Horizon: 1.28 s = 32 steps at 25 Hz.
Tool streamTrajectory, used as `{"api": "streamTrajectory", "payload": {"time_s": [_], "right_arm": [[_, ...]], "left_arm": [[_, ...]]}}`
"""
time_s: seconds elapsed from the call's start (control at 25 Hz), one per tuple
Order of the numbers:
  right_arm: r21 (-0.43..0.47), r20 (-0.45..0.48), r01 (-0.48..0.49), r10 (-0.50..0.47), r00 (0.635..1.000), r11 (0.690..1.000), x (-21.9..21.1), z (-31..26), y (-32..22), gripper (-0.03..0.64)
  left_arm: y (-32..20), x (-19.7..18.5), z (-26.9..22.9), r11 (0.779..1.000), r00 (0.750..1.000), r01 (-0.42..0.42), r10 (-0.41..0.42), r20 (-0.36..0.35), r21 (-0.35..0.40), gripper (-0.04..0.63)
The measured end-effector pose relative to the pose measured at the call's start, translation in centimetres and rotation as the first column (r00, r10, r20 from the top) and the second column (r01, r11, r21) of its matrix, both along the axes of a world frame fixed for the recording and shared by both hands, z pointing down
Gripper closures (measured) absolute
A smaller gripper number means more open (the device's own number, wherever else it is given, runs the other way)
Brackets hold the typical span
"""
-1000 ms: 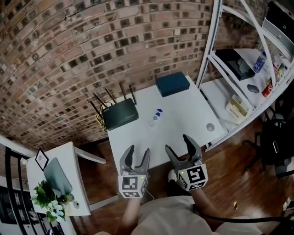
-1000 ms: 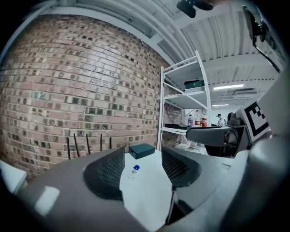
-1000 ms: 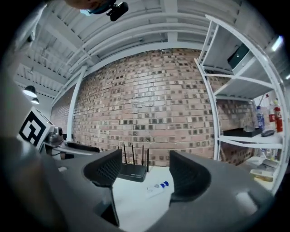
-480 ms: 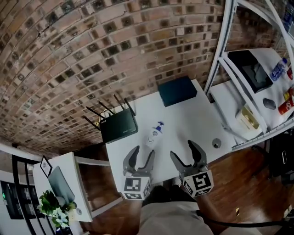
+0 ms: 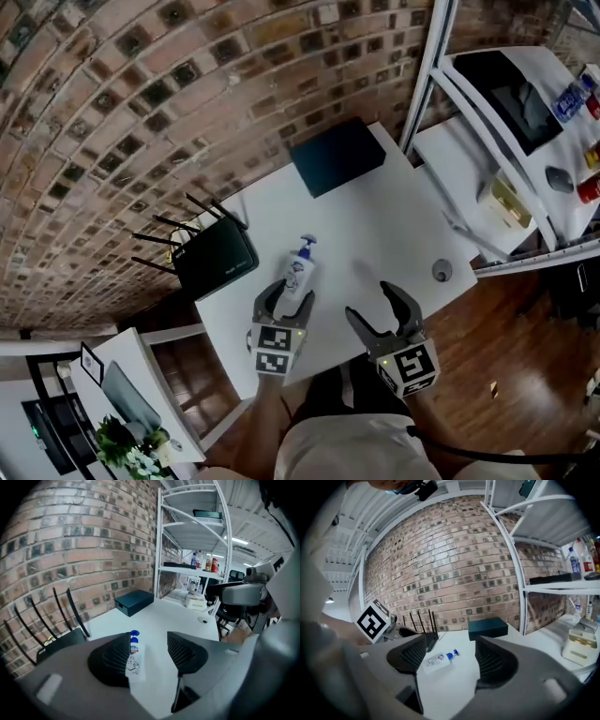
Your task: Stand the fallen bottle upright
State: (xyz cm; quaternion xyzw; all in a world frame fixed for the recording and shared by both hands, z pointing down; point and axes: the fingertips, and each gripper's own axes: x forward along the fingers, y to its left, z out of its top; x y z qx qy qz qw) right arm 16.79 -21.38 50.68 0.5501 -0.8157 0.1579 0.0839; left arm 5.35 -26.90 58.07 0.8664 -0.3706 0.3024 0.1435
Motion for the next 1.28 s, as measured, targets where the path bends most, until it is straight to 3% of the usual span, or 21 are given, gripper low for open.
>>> {"api": "streamTrajectory", "payload": {"time_s": [0.32,0.6,0.8,1.0,1.28], "right_arm": [[-0.012,-0.033,-0.042,0.041,0.999,0.999,1.1,1.5,-3.9,0.304],[-0.037,-0.034,-0.087,0.086,0.996,0.995,2.2,2.8,-5.9,0.304],[-0.051,-0.022,-0.108,0.107,0.994,0.993,2.5,3.4,-6.3,0.304],[-0.025,-0.025,-0.091,0.091,0.996,0.996,2.2,2.1,-6.8,0.304],[-0.004,-0.012,-0.099,0.099,0.995,0.995,1.5,0.7,-5.8,0.304]], "left_arm": [[-5.4,2.0,7.5,0.981,0.988,-0.078,0.100,0.117,-0.179,0.307],[-9.6,3.7,11.8,0.962,0.970,-0.104,0.154,0.189,-0.251,0.311],[-10.1,4.1,14.5,0.925,0.968,-0.087,0.167,0.190,-0.370,0.326],[-10.9,3.1,15.6,0.926,0.954,-0.063,0.166,0.251,-0.371,0.371],[-10.8,3.5,15.2,0.948,0.946,-0.093,0.179,0.270,-0.304,0.406]]}}
